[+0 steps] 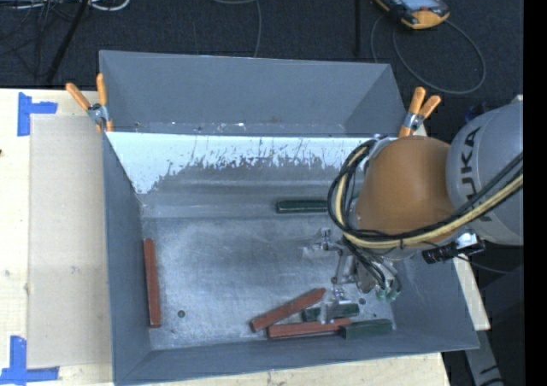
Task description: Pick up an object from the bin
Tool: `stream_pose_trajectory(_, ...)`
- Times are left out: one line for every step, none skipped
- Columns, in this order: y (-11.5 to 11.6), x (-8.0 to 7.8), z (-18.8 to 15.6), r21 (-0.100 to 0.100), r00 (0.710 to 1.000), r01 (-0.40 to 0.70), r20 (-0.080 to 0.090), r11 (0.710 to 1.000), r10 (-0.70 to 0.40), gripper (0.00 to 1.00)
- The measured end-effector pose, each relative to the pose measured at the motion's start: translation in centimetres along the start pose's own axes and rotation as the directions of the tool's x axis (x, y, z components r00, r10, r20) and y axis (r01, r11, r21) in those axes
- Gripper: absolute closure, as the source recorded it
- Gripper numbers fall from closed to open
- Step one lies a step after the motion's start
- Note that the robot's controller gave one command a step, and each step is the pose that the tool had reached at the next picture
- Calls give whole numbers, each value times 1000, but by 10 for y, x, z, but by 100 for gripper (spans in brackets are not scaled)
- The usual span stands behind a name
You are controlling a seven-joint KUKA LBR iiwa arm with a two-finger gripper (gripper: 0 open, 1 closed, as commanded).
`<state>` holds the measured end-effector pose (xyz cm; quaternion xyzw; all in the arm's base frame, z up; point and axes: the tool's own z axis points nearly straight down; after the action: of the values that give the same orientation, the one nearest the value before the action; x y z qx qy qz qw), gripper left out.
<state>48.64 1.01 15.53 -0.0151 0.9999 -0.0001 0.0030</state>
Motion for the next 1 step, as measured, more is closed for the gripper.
stream_pose_trajectory(13,3,77,0,997,70,-14,998,-70,100)
